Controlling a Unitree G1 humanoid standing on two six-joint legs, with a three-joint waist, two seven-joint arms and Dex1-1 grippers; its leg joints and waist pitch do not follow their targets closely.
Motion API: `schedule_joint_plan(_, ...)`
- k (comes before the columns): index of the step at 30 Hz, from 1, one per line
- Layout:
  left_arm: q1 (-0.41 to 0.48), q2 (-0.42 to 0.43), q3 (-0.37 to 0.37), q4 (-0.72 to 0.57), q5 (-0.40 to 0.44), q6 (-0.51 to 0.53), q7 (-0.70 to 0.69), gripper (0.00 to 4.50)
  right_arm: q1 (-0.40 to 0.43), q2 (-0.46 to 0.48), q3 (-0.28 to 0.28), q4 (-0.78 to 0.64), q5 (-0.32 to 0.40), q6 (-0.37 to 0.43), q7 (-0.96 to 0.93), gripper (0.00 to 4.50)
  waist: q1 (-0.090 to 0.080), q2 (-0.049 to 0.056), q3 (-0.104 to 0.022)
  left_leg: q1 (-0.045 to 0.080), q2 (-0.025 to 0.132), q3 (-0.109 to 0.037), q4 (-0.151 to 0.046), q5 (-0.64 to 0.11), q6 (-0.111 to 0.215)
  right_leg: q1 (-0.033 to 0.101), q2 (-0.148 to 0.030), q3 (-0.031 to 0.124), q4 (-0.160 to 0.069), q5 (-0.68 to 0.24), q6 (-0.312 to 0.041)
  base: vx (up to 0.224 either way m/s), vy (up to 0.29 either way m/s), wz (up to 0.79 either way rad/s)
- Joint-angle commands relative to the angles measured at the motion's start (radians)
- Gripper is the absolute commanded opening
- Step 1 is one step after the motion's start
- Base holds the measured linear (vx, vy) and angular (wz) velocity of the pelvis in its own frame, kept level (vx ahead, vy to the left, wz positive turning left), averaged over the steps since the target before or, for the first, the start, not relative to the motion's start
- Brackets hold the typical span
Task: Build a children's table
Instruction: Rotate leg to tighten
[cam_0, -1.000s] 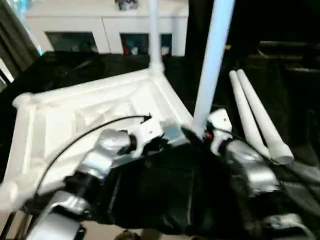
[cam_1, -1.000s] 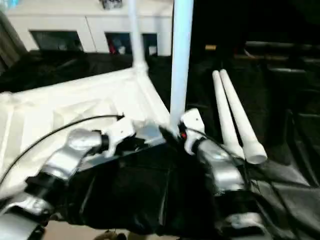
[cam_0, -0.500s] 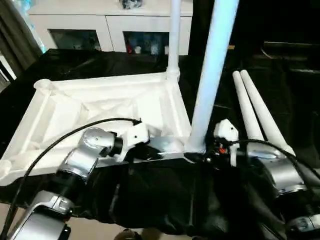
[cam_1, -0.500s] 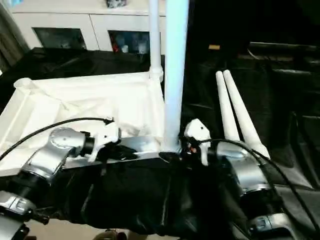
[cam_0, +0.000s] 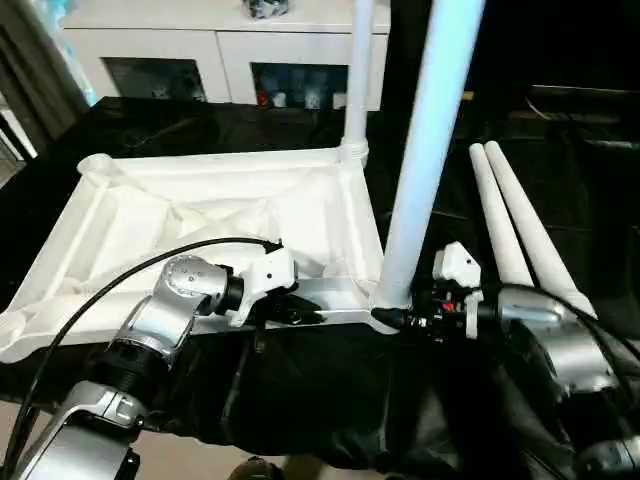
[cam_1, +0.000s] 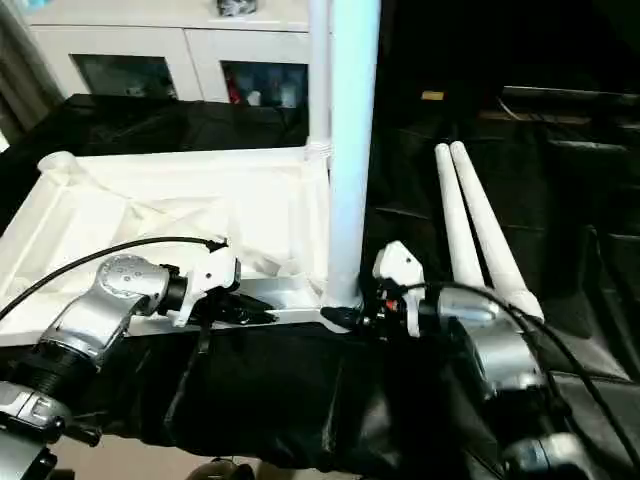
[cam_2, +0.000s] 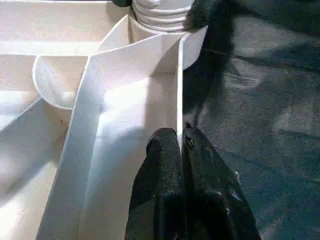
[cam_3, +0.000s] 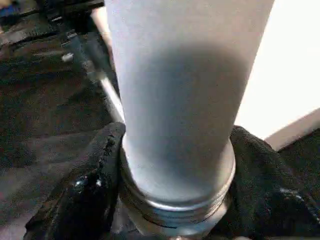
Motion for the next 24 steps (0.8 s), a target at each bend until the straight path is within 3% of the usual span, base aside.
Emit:
schedule_joint_plan(1, -0.019, -0.045, -0.003, 0.007, 0.018, 0.009, 0.089, 0.0, 0.014, 0.051, 0.032, 0.019, -0.043, 0.009, -0.095, 2.73, 0.0, -0.01, -0.061, 0.014, 0.03, -0.005, -0.067, -0.208, 0.07, 0.054, -0.058, 0.049, -0.074, -0.152, -0.245, 0.0, 0.0, 0.0)
schedule_joint_plan(3, -0.03, -0.095, 0.003, 0.02, 0.025, 0.035, 0.166, 0.0, 0.008, 0.109, 0.009, 0.066, -0.085, -0.007, -0.26, 2.73, -0.008, -0.008, -0.054, 0.021, 0.027, -0.005, -0.075, -0.271, 0.028, 0.048, -0.06, 0.05, -0.088, -0.277, -0.214, 0.0, 0.0, 0.0)
schedule_joint_plan(5, -0.043, -0.163, 0.011, 0.035, 0.028, 0.06, 0.259, 0.0, -0.004, 0.175, -0.022, 0.105, -0.1, 0.01, -0.416, 2.72, -0.014, -0.008, -0.048, 0.024, 0.023, -0.009, -0.079, -0.315, 0.006, 0.046, -0.062, 0.048, -0.098, -0.376, -0.182, 0.0, 0.0, 0.0)
schedule_joint_plan(7, -0.049, -0.229, 0.006, 0.041, 0.038, 0.08, 0.332, 0.0, -0.019, 0.241, -0.049, 0.13, -0.11, 0.019, -0.548, 2.72, -0.017, -0.008, -0.044, 0.026, 0.022, -0.012, -0.082, -0.351, 0.002, 0.044, -0.061, 0.048, -0.11, -0.444, -0.147, 0.0, 0.0, 0.0)
schedule_joint_plan(8, -0.05, -0.259, -0.004, 0.042, 0.047, 0.085, 0.36, 0.0, -0.029, 0.278, -0.06, 0.137, -0.108, 0.022, -0.6, 2.72, -0.02, -0.002, -0.037, 0.033, 0.02, -0.012, -0.084, -0.382, -0.005, 0.036, -0.062, 0.048, -0.117, -0.496, -0.13, 0.0, 0.0, 0.0)
schedule_joint_plan(9, -0.051, -0.298, -0.018, 0.045, 0.063, 0.087, 0.398, 0.0, -0.042, 0.328, -0.067, 0.141, -0.114, 0.026, -0.668, 2.72, -0.021, -0.006, -0.039, 0.039, 0.015, -0.015, -0.082, -0.406, -0.007, 0.036, -0.064, 0.042, -0.128, -0.564, -0.103, 0.0, 0.0, 0.0)
schedule_joint_plan(11, -0.051, -0.323, -0.032, 0.049, 0.079, 0.081, 0.421, 0.0, -0.062, 0.363, -0.065, 0.156, -0.136, 0.018, -0.735, 2.72, -0.025, -0.003, -0.038, 0.04, 0.017, -0.017, -0.086, -0.404, -0.009, 0.034, -0.062, 0.043, -0.132, -0.569, -0.087, 0.0, 0.0, 0.0)
schedule_joint_plan(13, -0.049, -0.333, -0.042, 0.05, 0.089, 0.076, 0.428, 0.0, -0.076, 0.383, -0.067, 0.171, -0.146, 0.01, -0.769, 2.72, -0.025, -0.004, -0.046, 0.036, 0.016, -0.017, -0.089, -0.371, -0.001, 0.041, -0.062, 0.043, -0.13, -0.52, -0.088, 0.0, 0.0, 0.0)
schedule_joint_plan(14, -0.049, -0.334, -0.044, 0.05, 0.09, 0.075, 0.428, 0.0, -0.078, 0.386, -0.067, 0.172, -0.147, 0.006, -0.772, 2.72, -0.025, 0.0, -0.048, 0.032, 0.018, -0.016, -0.092, -0.343, 0.01, 0.044, -0.06, 0.045, -0.128, -0.466, -0.095, 0.0, 0.0, 0.0)
schedule_joint_plan(15, -0.047, -0.337, -0.052, 0.047, 0.097, 0.071, 0.427, 0.0, -0.085, 0.397, -0.065, 0.176, -0.151, -0.013, -0.781, 3.07, -0.026, 0.001, -0.047, 0.03, 0.019, -0.015, -0.093, -0.339, 0.014, 0.042, -0.059, 0.046, -0.126, -0.428, -0.108, 0.0, 0.0, 0.0)
schedule_joint_plan(17, -0.038, -0.322, -0.057, 0.031, 0.105, 0.067, 0.417, 0.0, -0.086, 0.401, -0.08, 0.164, -0.117, -0.04, -0.754, 3.07, -0.026, 0.0, -0.049, 0.028, 0.019, -0.015, -0.093, -0.335, 0.018, 0.045, -0.06, 0.048, -0.12, -0.4, -0.122, 0.0, 0.0, 0.0)
schedule_joint_plan(19, -0.034, -0.298, -0.055, 0.024, 0.107, 0.057, 0.395, 0.0, -0.079, 0.387, -0.089, 0.151, -0.103, -0.038, -0.72, 3.48, -0.026, 0.0, -0.05, 0.026, 0.021, -0.014, -0.093, -0.32, 0.027, 0.047, -0.059, 0.049, -0.116, -0.357, -0.136, 0.0, 0.0, 0.0)
schedule_joint_plan(24, -0.023, -0.236, -0.051, 0.012, 0.115, 0.028, 0.338, 0.0, -0.074, 0.317, -0.082, 0.148, -0.124, -0.059, -0.652, 3.79, -0.025, -0.003, -0.054, 0.019, 0.021, -0.011, -0.088, -0.269, 0.044, 0.053, -0.06, 0.051, -0.105, -0.281, -0.163, 0.0, 0.0, 0.0)
